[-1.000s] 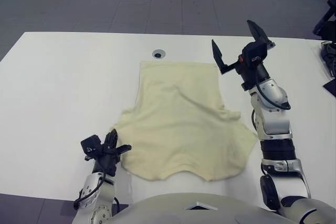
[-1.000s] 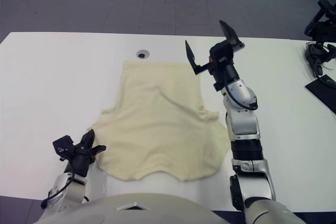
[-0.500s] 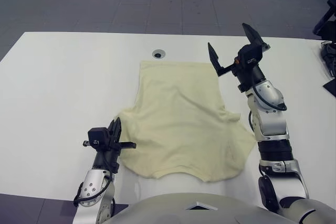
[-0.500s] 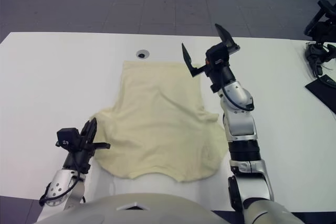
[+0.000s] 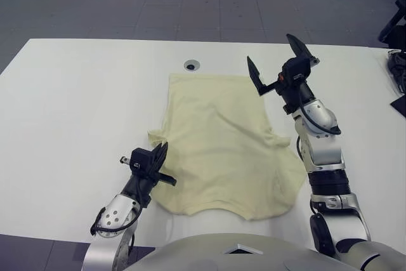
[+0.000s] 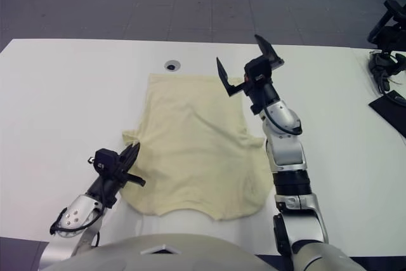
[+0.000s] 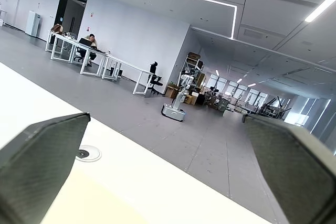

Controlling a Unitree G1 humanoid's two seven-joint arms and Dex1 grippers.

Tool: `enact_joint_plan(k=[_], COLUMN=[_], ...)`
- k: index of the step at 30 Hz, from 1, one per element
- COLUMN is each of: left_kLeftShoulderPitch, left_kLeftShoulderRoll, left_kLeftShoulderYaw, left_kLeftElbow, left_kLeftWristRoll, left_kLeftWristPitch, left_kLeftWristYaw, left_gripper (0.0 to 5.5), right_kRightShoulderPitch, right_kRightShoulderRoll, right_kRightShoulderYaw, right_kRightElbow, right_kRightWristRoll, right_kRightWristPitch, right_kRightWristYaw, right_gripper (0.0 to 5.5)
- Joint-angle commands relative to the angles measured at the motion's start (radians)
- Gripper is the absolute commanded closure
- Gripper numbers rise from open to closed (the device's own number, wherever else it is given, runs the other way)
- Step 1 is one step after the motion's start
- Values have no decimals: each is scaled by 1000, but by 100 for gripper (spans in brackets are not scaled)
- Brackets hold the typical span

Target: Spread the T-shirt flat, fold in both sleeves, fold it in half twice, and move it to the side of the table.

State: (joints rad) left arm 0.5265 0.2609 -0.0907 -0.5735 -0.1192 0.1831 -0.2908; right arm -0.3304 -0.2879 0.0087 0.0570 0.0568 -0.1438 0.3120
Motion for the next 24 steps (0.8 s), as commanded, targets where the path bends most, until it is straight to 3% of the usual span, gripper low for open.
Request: enact_joint_plan(k=[1,16,24], left_kLeftShoulderPitch=[-34,-81,-84], left_kLeftShoulderRoll=[79,248,274], left_kLeftShoulderYaw=[-25,-108,-119], left_kLeftElbow=[-4,47,50], left_kLeftWristRoll=[66,152,184], left_kLeftWristPitch=[-18,28,12], left_kLeftWristYaw=[-51,-212,-226], left_gripper=[547,547,547], right_kRightShoulderPitch=[0,3,3], right_kRightShoulderRoll=[5,10,15], right_kRightShoulderYaw=[4,2,7], right_kRightElbow=[10,25,36], right_kRightWristRoll=[-4,-6,-10], right_kRightWristPitch=[8,2,1], right_kRightWristYaw=[7,10,11], right_gripper=[10,10,10])
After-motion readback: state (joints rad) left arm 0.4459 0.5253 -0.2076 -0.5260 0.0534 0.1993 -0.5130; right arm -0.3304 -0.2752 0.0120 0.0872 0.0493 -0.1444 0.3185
